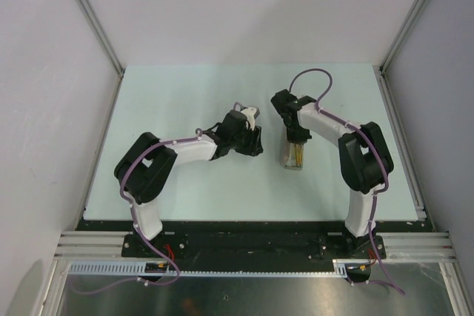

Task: Organize the sunglasses
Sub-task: Place the sunglasses in the sunglasses case.

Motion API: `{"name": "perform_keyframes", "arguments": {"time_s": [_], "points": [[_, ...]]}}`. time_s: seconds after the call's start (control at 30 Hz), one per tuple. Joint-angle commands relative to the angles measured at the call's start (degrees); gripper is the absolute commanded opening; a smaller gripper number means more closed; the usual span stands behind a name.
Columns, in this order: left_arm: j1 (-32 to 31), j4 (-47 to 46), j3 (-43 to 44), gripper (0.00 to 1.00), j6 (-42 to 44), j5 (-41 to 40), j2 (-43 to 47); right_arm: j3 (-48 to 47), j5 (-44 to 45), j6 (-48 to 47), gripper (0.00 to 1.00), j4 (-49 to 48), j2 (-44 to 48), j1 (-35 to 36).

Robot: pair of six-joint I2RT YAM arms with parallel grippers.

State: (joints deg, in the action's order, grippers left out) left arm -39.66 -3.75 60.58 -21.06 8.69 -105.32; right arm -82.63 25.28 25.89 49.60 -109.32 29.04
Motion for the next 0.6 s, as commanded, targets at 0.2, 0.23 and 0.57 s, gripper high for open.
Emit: {"name": "perform_keyframes", "arguments": {"time_s": [0.2,0.23,0.57], "points": [[0.5,-1.5,-0.6,0.54,-1.0,-0.2,2.8,-3.6,6.2,3.1,0.00,3.0,-2.7,1.6],[0.6,-1.5,-0.6,0.54,-1.0,-0.1,2.8,-3.7,6.4,3.4,0.00,3.3,-2.6,1.7],[0.6,-1.5,-0.5,0.54,-1.0,0.1,2.7,-5.3,7.2,4.3,0.00,4.9,-4.9,2.2]]}}
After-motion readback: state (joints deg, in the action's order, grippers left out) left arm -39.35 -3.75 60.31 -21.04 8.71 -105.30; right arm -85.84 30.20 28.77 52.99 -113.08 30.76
